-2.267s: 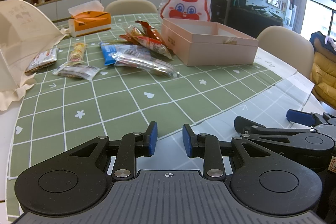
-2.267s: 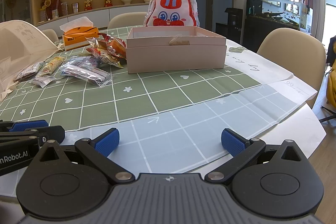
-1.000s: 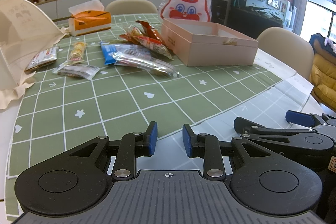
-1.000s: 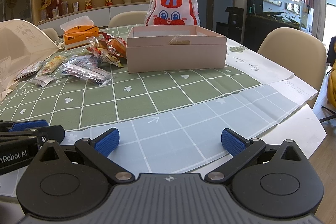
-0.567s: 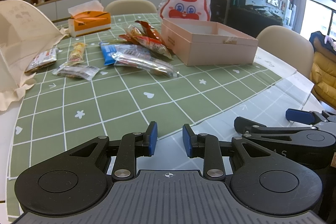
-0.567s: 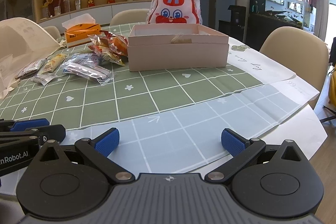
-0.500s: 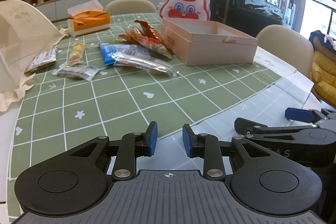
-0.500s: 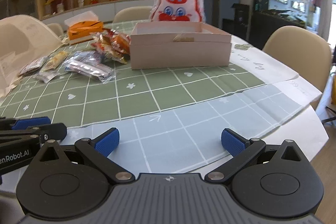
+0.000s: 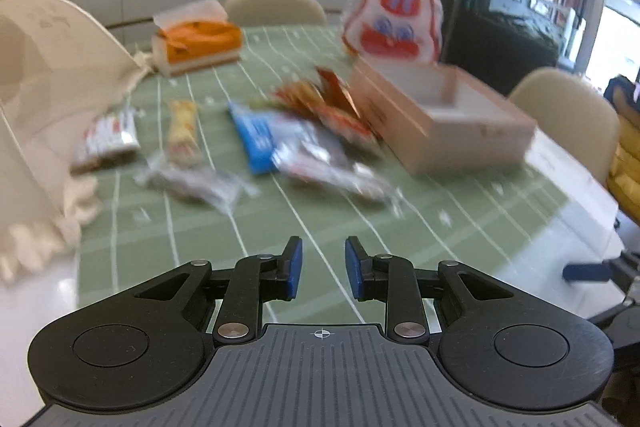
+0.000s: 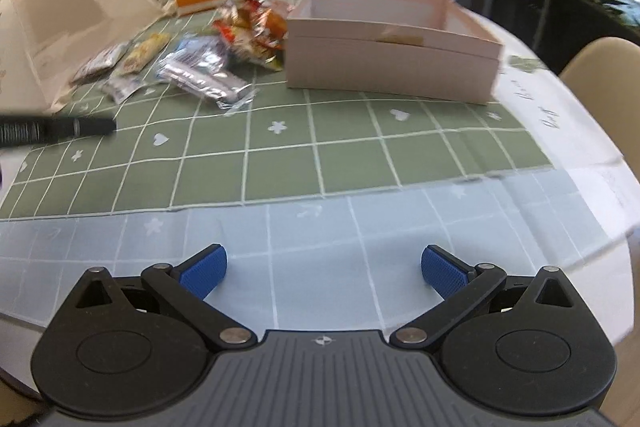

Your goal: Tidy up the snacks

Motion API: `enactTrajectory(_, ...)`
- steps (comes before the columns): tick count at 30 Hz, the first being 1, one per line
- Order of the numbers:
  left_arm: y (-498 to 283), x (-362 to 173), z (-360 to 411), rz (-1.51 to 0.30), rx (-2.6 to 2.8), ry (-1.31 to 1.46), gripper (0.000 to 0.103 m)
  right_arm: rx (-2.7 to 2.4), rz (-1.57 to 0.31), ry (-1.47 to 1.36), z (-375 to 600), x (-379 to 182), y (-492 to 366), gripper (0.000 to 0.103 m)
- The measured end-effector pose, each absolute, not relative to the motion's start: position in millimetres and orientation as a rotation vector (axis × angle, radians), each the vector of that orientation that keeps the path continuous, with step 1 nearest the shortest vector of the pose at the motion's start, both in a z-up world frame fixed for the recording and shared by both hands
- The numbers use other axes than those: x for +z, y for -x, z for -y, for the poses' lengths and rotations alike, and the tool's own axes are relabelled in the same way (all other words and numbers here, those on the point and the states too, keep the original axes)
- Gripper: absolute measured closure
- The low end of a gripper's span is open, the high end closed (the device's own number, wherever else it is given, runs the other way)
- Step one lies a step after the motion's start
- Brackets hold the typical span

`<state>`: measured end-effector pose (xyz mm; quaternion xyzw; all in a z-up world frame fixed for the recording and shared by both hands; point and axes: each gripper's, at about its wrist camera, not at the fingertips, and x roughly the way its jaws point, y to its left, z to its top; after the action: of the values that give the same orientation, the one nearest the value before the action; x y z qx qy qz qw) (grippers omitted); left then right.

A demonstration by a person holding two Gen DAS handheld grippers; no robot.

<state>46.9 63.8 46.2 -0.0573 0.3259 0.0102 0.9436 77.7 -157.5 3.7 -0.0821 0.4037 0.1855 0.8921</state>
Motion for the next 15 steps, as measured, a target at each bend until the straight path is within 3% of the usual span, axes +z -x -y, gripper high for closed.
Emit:
enactTrajectory(8, -71, 50, -154, -0.683, -0.085, 0.313, 0.074, 0.312, -0.697, 0.2, 91, 33, -122, 0.003)
enactTrajectory(15, -77, 57, -241, -0.59, 0.196, 0.451, 0.077, 0.517, -0.686, 0.132, 1, 48, -161, 0.004)
